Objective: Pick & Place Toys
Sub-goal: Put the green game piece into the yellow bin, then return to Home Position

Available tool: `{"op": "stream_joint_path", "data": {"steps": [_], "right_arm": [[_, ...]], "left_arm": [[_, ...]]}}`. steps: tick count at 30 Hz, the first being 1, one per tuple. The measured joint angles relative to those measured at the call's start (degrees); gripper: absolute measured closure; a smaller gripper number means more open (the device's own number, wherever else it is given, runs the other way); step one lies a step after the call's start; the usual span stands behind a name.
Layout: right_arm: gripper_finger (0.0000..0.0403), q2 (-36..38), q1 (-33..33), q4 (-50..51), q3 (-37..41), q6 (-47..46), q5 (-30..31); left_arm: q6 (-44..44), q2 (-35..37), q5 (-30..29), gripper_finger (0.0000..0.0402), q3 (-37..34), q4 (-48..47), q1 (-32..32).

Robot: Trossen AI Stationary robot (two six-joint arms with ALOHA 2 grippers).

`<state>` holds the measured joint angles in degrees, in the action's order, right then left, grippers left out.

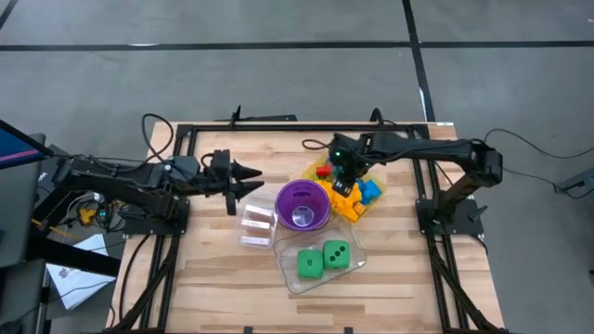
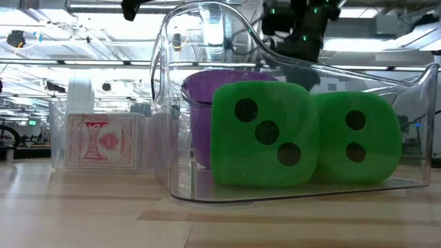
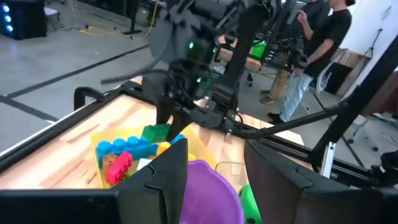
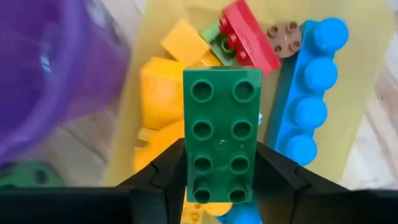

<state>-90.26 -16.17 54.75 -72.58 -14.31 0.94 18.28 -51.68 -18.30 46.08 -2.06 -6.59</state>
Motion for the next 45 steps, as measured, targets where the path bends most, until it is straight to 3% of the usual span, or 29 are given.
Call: {"op": "stream_joint_path", "data": {"steps": [11,38,45], "right_arm": [[0.0262,0.2,-4.4,-10.0,11.5,5.0,-5.8],[0.026,0.2,-6.4,-12.5,11.8,8.3,-5.9],[0.0221,0.2,-6.4,-14.5,11.8,6.8,-8.1]], "left_arm": [[3.6,-0.3,-0.3,0.0247,0.0,0.0,0.2],[6.2,-0.6,-1.9,0.0247,0.0,-0.1,0.2],[6.1,-0.6,-1.9,0.0247,0.0,-0.1,0.2]]}}
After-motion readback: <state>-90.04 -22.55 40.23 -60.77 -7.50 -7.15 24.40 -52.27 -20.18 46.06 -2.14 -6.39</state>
